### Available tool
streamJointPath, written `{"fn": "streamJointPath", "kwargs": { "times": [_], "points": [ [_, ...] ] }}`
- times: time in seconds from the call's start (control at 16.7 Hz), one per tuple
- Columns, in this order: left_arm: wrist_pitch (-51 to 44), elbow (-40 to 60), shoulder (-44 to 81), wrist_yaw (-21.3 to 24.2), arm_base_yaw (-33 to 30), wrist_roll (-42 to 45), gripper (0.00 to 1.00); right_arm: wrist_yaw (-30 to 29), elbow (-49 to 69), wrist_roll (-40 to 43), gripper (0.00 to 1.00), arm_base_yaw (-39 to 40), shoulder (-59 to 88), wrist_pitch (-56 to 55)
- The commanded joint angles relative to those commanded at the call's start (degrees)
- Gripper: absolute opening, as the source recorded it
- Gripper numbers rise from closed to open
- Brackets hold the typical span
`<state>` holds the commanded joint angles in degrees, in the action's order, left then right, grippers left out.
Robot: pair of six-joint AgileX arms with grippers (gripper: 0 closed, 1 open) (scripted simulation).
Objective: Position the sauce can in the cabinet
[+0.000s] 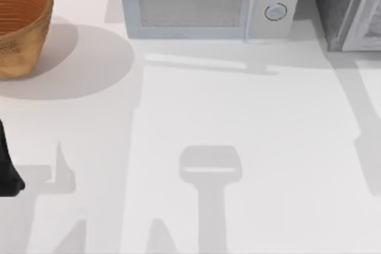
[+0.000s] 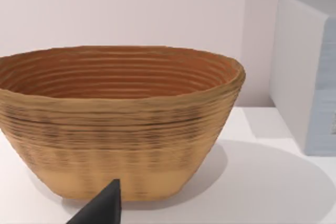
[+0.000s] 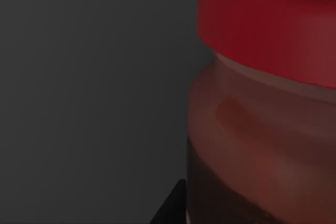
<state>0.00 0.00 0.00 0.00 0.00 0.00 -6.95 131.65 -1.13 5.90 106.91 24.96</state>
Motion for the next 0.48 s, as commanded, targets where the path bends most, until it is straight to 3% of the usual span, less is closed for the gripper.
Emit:
{"fn": "streamJointPath", "kwargs": {
  "times": [0.48],
  "points": [
    [0.0,0.0,0.0,0.0,0.0,0.0,1.0,0.0,0.0,0.0,0.68,0.0,0.0,0.0]
  ]
}}
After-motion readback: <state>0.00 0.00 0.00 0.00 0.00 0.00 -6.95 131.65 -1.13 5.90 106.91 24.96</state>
